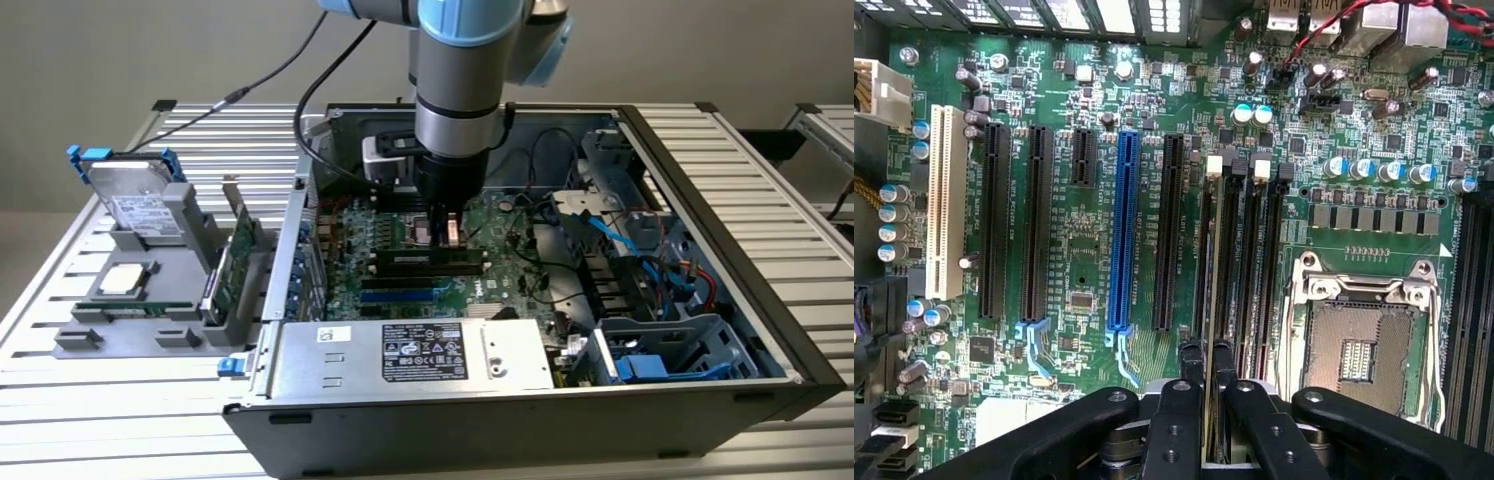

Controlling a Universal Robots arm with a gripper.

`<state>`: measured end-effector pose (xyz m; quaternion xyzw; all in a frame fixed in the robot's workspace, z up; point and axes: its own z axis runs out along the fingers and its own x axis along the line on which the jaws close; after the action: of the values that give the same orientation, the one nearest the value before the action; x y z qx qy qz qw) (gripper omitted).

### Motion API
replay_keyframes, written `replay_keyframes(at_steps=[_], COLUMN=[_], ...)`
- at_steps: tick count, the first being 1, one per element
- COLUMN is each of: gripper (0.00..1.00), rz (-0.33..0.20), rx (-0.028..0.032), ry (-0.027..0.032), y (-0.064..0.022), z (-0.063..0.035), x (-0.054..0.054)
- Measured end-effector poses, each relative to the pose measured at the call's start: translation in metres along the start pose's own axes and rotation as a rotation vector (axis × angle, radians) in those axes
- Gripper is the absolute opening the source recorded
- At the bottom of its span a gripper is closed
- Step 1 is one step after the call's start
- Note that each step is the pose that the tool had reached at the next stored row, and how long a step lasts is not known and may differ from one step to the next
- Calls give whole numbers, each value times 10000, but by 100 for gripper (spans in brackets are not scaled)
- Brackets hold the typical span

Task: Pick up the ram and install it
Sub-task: 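Insert the ram into the slot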

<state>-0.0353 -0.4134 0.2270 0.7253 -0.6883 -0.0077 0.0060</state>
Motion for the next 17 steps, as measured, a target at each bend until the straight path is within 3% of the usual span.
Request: replay_keyframes(at_steps=[7, 17], gripper=[15, 15], rz=[0, 37], rx=[0, 1], ry=[1, 1], y=[0, 0], z=[-22, 21], x=[8, 9])
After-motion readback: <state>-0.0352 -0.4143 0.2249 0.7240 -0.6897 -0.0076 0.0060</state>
